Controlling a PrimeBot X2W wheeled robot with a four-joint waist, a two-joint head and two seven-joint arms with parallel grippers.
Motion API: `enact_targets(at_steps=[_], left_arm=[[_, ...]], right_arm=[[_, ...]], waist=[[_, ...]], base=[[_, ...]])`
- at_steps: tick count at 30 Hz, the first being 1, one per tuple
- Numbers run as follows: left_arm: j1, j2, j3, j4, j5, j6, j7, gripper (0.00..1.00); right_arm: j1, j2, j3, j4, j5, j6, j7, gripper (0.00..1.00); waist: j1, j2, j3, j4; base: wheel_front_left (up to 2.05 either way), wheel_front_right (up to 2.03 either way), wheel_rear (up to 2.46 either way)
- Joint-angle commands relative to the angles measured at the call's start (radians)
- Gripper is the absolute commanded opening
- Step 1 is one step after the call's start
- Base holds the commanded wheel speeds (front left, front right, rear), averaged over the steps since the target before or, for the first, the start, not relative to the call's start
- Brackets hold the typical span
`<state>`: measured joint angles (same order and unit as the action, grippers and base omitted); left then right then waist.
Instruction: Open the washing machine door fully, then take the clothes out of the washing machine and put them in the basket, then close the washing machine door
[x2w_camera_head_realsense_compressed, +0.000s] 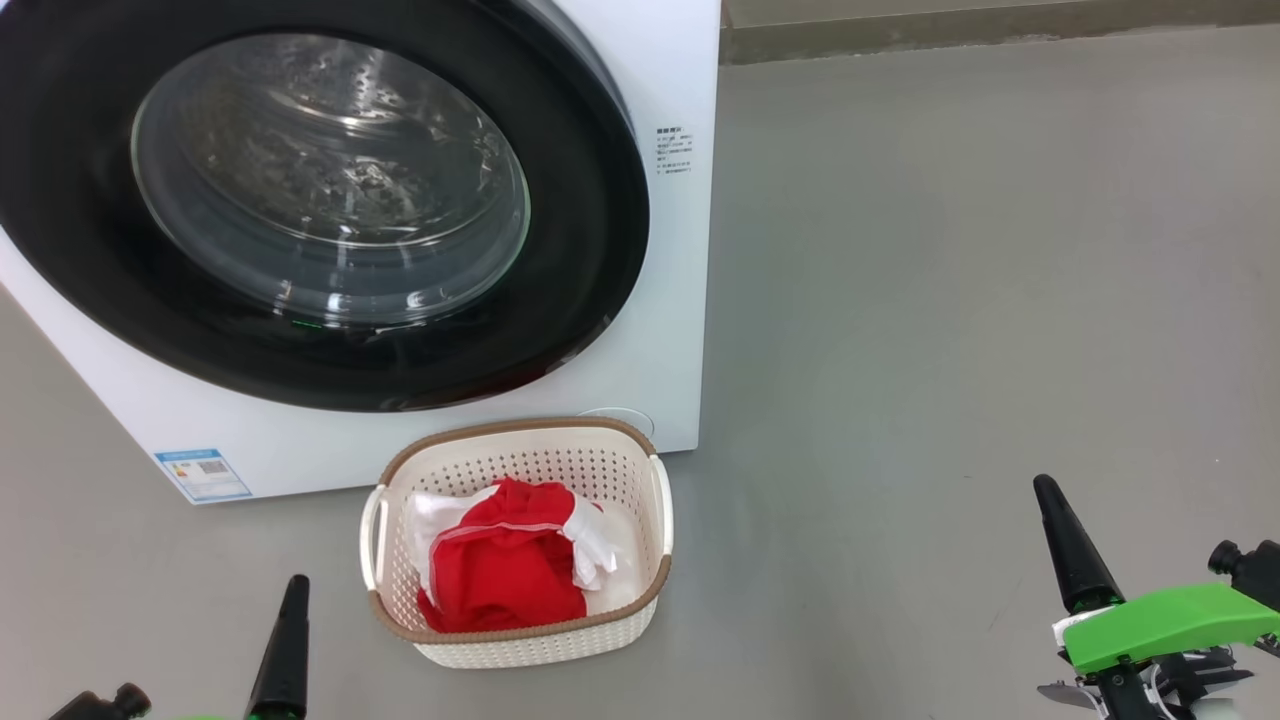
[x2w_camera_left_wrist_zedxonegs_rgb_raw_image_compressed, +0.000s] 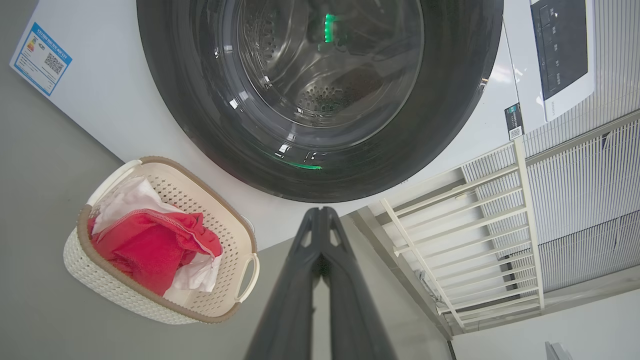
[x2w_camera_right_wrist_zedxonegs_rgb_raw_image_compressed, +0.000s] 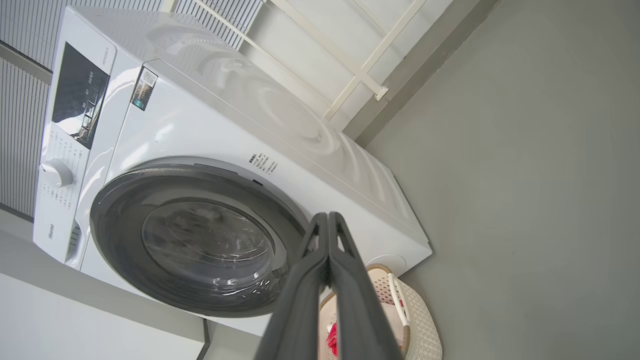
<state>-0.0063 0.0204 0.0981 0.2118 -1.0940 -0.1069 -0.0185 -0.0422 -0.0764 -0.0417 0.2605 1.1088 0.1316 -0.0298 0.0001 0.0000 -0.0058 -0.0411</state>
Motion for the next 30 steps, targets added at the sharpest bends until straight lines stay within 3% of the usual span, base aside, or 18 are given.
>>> enact_targets(at_steps=[1,30], left_arm=[[-0.044,0.020,0.019,-0.017,-0.037,-0.011,0.010,0.00],[-0.083,0.027,0.017,0.017,-0.359,-0.020,0.092,0.00]], right_arm=[[-0.047,-0.006,0.004,-0.024,0.039,0.000,0.008,0.00],[-0.059,0.009,-0.037,-0.019,0.358,-0.001,0.091,0.00]], waist=[[0.0000,0.0000,0.000,0.002],[0.0000,0.0000,0.006,0.028]], base=[[0.00,0.00,0.00],[0.00,0.00,0.00]])
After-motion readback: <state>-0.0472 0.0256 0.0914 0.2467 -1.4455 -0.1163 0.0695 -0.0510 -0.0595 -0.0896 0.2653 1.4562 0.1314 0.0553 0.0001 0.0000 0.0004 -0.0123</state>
